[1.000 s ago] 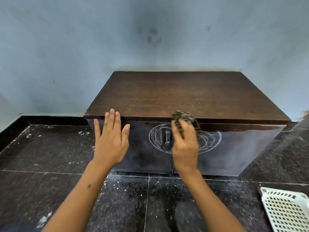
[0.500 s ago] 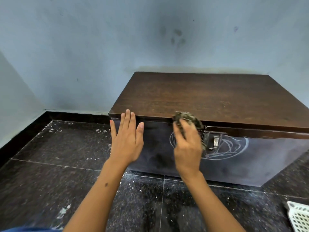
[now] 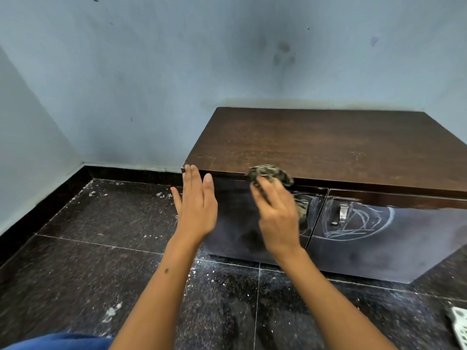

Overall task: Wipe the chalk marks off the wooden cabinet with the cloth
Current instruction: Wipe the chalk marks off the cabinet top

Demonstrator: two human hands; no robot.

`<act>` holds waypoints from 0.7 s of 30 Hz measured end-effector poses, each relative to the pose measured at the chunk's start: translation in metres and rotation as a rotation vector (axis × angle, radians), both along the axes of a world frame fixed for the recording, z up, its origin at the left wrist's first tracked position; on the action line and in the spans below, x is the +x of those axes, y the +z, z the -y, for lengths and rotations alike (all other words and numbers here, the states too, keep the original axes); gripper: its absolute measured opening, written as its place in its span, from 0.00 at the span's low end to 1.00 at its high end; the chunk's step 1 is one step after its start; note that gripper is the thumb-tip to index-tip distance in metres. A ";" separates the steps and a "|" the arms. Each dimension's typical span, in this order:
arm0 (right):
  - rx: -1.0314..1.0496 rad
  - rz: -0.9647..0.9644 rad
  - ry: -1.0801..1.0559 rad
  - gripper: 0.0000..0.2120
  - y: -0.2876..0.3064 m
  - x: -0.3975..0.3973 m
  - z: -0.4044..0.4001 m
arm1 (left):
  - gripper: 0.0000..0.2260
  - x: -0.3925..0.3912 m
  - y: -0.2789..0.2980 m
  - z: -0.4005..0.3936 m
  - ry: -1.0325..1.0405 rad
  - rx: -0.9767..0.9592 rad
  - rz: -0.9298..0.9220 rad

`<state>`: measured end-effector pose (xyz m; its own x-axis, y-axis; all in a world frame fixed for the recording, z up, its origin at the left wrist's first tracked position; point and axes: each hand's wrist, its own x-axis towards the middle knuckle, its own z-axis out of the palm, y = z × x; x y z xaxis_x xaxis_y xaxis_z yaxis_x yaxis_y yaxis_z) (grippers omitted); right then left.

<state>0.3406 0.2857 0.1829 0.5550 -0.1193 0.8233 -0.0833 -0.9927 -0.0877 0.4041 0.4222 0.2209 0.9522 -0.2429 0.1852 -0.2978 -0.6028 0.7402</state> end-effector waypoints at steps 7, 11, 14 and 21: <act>-0.117 -0.069 0.108 0.14 0.007 0.029 -0.036 | 0.25 0.001 0.009 -0.002 0.059 -0.195 -0.159; -0.045 -0.010 -0.056 0.16 -0.013 0.006 -0.014 | 0.25 0.000 0.015 -0.005 0.087 -0.326 -0.236; -0.049 -0.001 -0.044 0.15 -0.015 0.012 -0.019 | 0.24 0.001 0.013 -0.012 0.127 -0.328 -0.225; -0.144 -0.217 0.218 0.18 0.012 0.070 -0.086 | 0.25 0.006 0.012 -0.018 0.248 -0.346 -0.181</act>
